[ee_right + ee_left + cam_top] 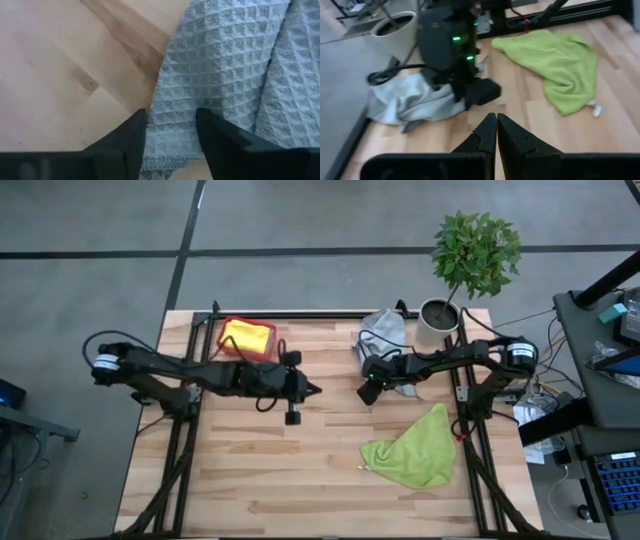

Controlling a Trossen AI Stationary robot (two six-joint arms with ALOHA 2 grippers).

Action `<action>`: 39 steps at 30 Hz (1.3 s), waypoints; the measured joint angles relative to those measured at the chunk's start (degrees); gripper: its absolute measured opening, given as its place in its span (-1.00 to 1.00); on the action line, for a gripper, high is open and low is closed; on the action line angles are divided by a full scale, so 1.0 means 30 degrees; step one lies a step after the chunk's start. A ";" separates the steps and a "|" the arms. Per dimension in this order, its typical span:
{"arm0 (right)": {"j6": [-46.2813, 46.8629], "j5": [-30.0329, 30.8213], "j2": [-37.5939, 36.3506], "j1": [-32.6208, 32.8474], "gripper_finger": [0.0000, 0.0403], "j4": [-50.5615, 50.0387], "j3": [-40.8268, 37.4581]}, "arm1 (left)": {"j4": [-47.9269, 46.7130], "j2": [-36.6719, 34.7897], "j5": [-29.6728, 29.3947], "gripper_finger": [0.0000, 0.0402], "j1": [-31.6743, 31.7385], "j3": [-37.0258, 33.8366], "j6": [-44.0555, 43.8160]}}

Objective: Fold microfiber towels
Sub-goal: Fold the gray microfiber cloth

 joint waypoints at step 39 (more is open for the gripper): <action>-0.5919 -0.3519 -1.0675 0.3468 -0.96 0.3734 0.2736 | 0.2424 0.1728 -0.5191 -0.75 -0.3357 0.0058 -0.1326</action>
